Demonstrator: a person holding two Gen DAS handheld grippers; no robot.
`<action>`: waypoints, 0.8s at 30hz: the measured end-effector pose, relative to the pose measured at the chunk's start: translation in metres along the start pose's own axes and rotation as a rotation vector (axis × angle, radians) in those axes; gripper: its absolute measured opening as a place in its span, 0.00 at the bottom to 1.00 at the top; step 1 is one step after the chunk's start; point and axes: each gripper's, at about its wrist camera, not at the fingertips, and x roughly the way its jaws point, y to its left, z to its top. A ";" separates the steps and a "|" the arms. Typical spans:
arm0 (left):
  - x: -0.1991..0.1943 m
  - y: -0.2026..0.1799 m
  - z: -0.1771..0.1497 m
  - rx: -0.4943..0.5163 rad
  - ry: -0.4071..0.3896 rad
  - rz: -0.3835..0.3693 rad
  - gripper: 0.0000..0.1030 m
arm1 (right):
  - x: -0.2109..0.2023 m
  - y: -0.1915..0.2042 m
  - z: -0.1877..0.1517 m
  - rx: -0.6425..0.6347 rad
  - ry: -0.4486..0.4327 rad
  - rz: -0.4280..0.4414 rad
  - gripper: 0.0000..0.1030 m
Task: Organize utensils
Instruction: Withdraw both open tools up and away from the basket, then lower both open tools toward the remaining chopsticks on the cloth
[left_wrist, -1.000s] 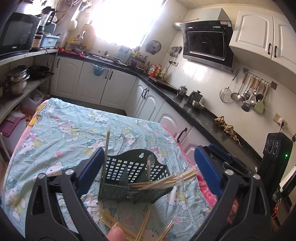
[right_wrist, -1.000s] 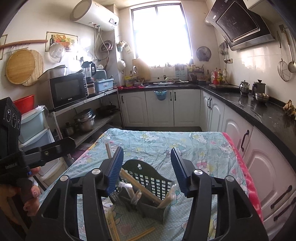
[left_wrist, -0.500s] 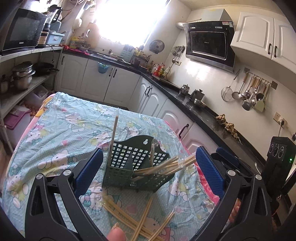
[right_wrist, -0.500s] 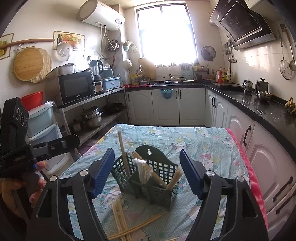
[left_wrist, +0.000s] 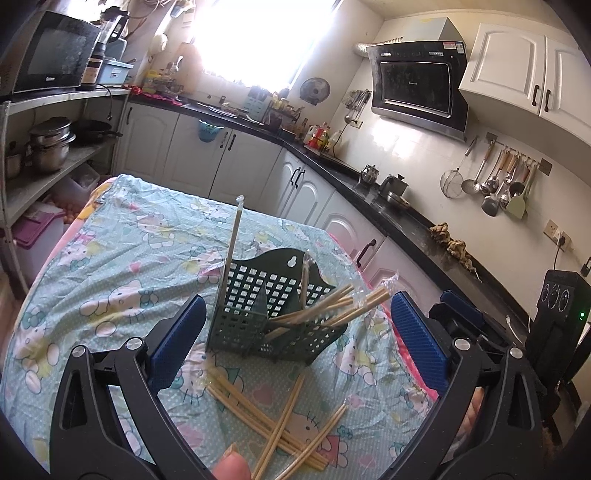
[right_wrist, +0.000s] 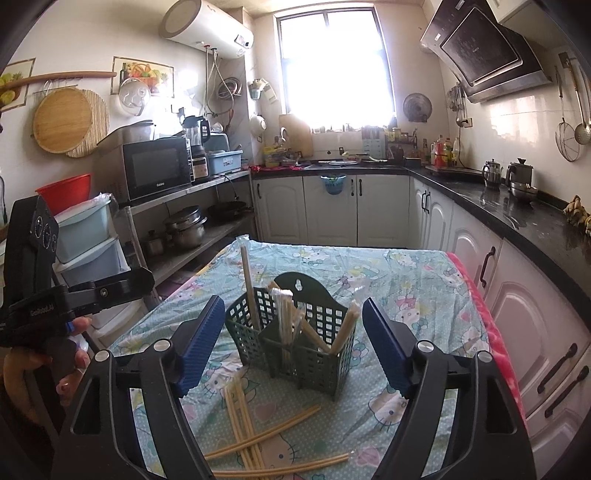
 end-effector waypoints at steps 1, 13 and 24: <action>0.000 0.001 -0.001 -0.001 0.001 0.001 0.90 | -0.001 0.000 -0.001 0.000 0.001 -0.001 0.73; -0.004 0.008 -0.019 -0.028 0.027 0.021 0.90 | -0.005 0.002 -0.023 -0.011 0.048 -0.015 0.74; -0.002 0.014 -0.036 -0.037 0.064 0.042 0.90 | -0.002 0.006 -0.045 -0.031 0.097 -0.014 0.74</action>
